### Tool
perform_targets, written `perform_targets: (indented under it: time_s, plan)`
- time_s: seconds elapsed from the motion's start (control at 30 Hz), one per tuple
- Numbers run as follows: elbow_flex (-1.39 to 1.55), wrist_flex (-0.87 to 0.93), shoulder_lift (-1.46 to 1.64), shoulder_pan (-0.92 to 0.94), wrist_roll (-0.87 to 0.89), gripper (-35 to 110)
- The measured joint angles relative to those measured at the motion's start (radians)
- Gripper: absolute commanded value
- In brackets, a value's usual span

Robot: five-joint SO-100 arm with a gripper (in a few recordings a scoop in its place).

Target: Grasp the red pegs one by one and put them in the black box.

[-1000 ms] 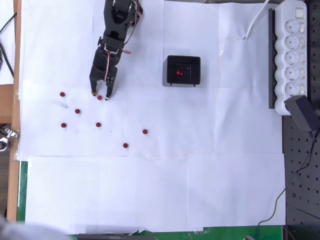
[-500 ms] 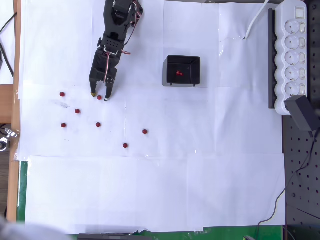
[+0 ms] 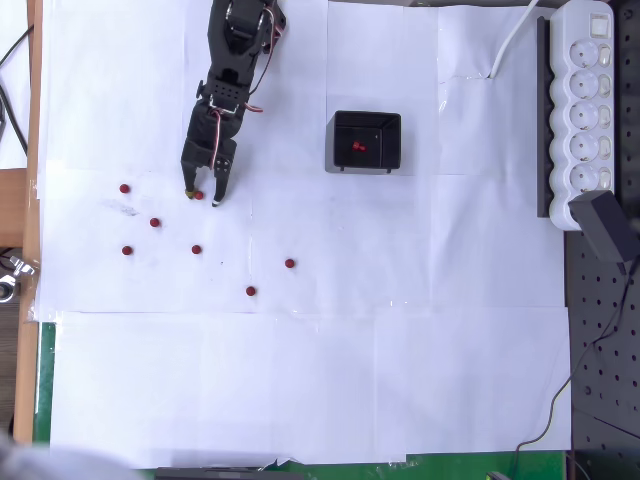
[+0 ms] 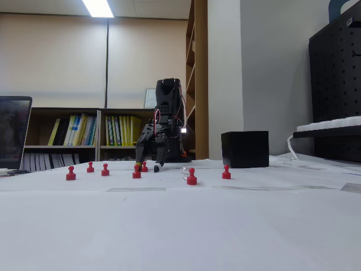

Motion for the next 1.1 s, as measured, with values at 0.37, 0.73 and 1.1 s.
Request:
perform_targets:
  time_s: [0.37, 0.73, 1.1]
  plan:
    - [-0.009, 0.018, -0.005, -0.002, 0.012, 0]
    - [0.008, 0.193, -0.091, -0.018, -0.012, 0]
    - [0.394, 1.089, -0.275, -0.144, -0.264, 0]
